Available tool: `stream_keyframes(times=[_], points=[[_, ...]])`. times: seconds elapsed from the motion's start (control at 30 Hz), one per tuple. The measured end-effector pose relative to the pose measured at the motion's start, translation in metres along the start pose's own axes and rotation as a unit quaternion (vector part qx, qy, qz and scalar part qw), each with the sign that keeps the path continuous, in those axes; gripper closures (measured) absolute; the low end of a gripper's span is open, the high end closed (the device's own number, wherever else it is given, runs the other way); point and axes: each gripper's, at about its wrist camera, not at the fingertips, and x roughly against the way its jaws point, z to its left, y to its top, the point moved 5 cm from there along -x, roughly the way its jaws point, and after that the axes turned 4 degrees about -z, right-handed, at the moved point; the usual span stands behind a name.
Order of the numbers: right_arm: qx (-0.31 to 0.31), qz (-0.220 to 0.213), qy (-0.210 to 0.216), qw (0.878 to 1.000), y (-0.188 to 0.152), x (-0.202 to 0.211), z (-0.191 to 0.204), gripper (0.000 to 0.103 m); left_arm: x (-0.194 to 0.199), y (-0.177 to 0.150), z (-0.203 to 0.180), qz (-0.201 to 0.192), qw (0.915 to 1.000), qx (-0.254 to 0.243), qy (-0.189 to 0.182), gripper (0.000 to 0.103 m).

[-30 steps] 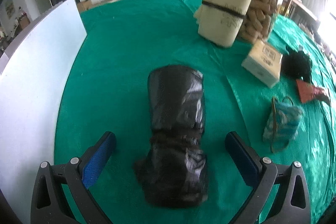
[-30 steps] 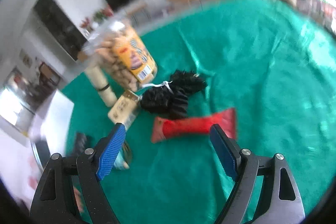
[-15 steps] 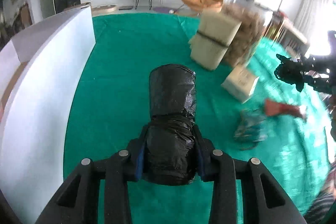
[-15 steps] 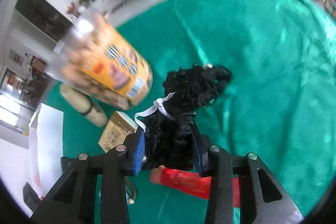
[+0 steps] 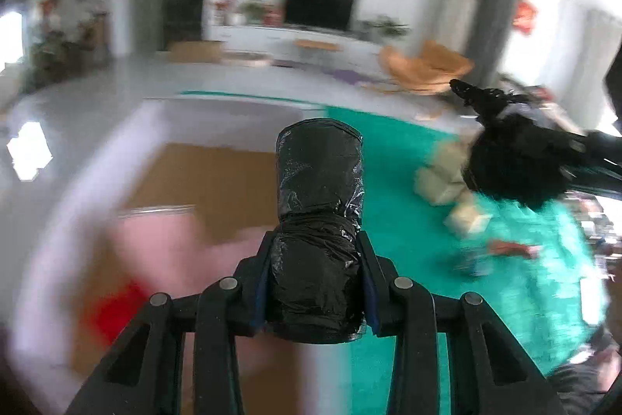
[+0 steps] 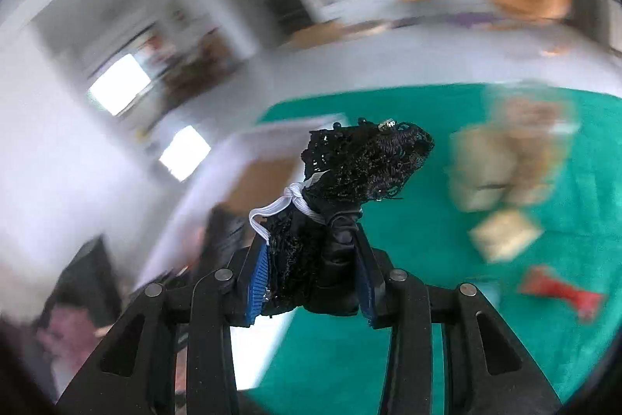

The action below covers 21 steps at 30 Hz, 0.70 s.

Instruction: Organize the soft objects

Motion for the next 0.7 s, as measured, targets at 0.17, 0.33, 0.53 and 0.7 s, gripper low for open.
stream_keyframes(times=[0.17,0.33,0.53,0.7], points=[[0.02,0.093,0.093,0.991,-0.052,-0.085,0.078,0.029,0.013,-0.027,0.096,0.018,0.978,-0.011,0.208,0.008],[0.061,0.09,0.017,0.994,-0.081,-0.093,0.05,0.03,0.016,-0.043,0.13,0.019,0.9736,0.042,0.223,0.008],[0.017,0.025,-0.15,0.988,-0.106,-0.044,-0.083,0.03,0.006,-0.032,0.051,-0.016,0.9931,0.035,0.111,0.008],[-0.07,0.019,-0.301,0.951,-0.173,0.009,-0.215,0.03,-0.02,-0.034,-0.071,0.004,0.9994,-0.009,-0.034,0.005]])
